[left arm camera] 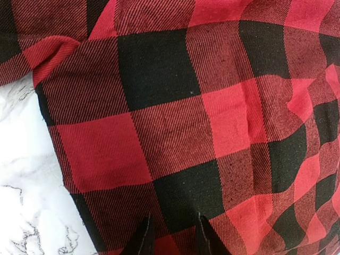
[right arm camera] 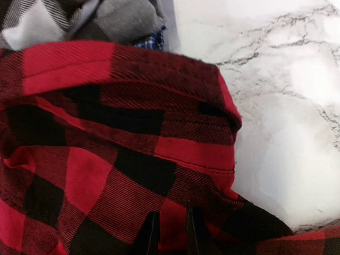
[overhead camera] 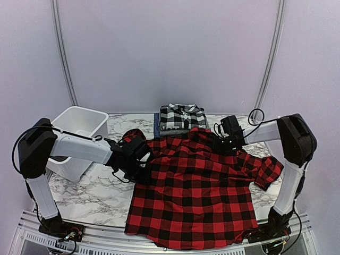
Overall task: Fold and stack the long sleeve shirts
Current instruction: Smooth out the flattened shirt at the center of the board.
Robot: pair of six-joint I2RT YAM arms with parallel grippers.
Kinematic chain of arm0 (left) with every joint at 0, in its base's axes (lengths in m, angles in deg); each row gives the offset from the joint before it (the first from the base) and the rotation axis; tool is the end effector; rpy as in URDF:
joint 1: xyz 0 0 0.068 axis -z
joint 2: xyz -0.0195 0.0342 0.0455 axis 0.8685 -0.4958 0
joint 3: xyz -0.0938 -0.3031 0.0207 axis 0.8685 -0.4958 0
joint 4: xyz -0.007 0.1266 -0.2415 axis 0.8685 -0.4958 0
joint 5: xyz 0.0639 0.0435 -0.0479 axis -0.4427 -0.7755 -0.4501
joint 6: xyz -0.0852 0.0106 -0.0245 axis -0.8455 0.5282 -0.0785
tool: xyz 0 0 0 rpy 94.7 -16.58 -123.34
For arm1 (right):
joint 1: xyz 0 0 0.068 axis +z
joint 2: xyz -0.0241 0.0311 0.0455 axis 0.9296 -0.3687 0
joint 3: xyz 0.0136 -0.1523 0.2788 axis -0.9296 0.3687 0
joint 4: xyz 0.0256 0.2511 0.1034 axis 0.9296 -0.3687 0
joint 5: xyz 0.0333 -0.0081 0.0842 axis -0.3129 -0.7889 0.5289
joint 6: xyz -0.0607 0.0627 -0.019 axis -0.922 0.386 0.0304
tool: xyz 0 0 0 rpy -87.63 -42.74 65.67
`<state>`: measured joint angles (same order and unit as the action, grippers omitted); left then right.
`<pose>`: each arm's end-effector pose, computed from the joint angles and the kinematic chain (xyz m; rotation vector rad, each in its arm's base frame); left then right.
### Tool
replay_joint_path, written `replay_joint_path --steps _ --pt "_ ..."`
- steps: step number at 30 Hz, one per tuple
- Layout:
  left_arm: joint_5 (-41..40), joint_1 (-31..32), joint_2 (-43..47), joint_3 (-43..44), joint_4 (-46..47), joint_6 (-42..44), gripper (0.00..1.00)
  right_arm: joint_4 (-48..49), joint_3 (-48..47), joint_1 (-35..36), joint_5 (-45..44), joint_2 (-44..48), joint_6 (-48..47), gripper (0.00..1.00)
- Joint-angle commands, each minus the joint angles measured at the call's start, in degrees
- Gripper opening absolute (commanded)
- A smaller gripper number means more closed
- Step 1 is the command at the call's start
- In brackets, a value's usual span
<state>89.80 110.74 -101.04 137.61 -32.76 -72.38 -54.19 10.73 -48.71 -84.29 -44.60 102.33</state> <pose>0.2539 -0.3181 0.1510 0.5411 2.6744 -0.5648 0.4102 0.1518 0.1470 0.1466 2.5126 0.4266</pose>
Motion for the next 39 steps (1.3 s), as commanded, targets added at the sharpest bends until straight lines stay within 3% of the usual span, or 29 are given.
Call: replay_joint_path --steps 1,6,13,18,21,26,32,39 --pt "-0.7 -0.4 1.5 1.6 -2.5 0.9 0.29 -0.4 -4.3 -1.9 -0.9 -3.5 -0.3 0.13" --pt "-1.1 -0.4 1.9 2.3 -2.7 1.0 0.29 -1.4 -7.7 -6.4 -1.9 -7.5 -1.6 0.14" --pt "-1.2 -0.4 1.3 3.3 -2.8 0.8 0.29 -8.1 -22.2 -8.6 -1.7 -18.4 -6.3 0.16" --pt "-1.7 -0.3 1.3 3.7 -2.8 0.6 0.29 -12.1 -31.3 -9.5 -1.8 -23.9 -8.8 0.29" --pt "-2.7 -0.6 1.9 4.3 -3.1 0.1 0.29 -14.8 -33.5 -9.7 -2.4 -24.4 -10.0 0.33" --pt "-11.0 -6.8 4.9 9.2 -7.1 -3.5 0.39 -10.5 -20.2 -8.9 -2.4 -12.3 -10.8 0.46" --pt "-17.8 -13.8 2.7 12.5 -7.9 -5.5 0.4 -8.9 -11.8 -3.0 -5.8 -1.1 -11.1 0.51" --pt "-16.5 -16.0 -4.4 21.6 -6.1 -1.4 0.46 -7.0 -8.2 9.0 -6.4 3.3 -9.8 0.53"
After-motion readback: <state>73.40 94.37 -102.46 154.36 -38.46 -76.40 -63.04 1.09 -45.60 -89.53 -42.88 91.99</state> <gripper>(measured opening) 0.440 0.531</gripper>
